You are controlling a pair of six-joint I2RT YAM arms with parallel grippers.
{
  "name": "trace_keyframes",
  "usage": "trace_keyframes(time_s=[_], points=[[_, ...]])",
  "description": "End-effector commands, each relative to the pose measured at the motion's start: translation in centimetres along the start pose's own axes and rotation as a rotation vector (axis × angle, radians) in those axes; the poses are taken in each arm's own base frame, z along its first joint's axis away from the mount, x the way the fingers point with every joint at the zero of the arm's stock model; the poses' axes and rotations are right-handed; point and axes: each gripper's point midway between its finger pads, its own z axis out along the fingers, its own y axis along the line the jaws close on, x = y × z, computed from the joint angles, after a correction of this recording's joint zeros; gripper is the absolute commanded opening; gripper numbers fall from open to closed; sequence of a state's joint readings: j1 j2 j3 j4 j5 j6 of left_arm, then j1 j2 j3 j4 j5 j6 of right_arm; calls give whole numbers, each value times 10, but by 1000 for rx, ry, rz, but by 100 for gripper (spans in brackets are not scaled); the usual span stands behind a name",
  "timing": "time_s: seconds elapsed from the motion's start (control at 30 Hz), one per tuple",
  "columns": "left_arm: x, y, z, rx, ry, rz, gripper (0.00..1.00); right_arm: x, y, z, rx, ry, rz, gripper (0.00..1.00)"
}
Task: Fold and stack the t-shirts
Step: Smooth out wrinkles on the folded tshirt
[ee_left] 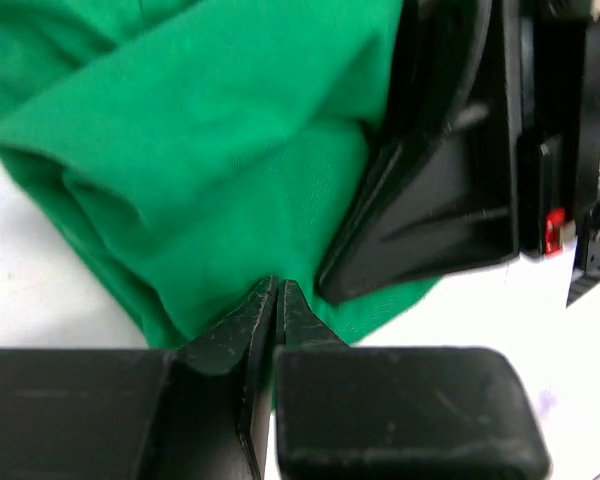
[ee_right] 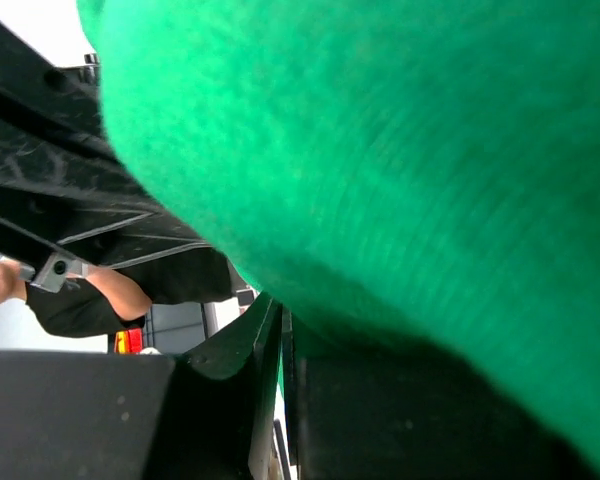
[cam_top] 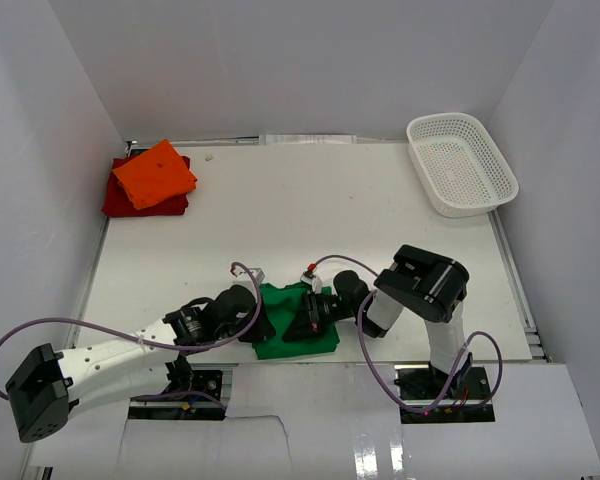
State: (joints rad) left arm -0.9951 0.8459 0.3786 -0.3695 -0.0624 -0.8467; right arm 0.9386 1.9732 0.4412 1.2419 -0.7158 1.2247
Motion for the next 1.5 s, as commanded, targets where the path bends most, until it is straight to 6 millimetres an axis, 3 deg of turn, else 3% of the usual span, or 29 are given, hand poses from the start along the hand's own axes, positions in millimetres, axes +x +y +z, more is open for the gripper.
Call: trace_keyframes(time_s=[0.0, 0.27, 0.57, 0.7, 0.8, 0.83, 0.87, 0.93, 1.07, 1.23, 1.3, 1.47], points=[[-16, -10, 10, 53, -65, -24, 16, -5, 16, 1, -84, -50, -64, 8], [-46, 18, 30, -5, -159, -58, 14, 11, -8, -1, -4, -30, -10, 8], [-92, 12, 17, 30, -362, -87, 14, 18, -15, 0, 35, -9, -16, 8], [-105, 33, 20, -103, -407, -118, 14, 20, -19, 3, 74, 1, -47, 8], [-101, 58, 26, -251, -349, -137, 15, 18, -20, 3, 98, 1, -57, 8], [-84, 82, 32, -376, -267, -138, 13, 18, -21, 3, 105, -1, -72, 8], [-89, 81, 34, -407, -263, -165, 12, 16, -20, 3, 112, -2, -77, 8], [-73, 100, 42, -504, -184, -159, 11, 15, -21, 3, 124, -3, -91, 8], [-62, 118, 40, -583, -166, -213, 9, 12, -21, 1, 161, -10, -128, 8], [-98, 107, 10, -594, -287, -200, 8, 8, -20, 1, 184, -14, -160, 8], [-130, 92, -8, -587, -362, -169, 9, 7, -18, 2, 182, -15, -167, 8], [-157, 69, -32, -563, -380, -136, 12, 1, -9, 4, 175, -17, -198, 9]])
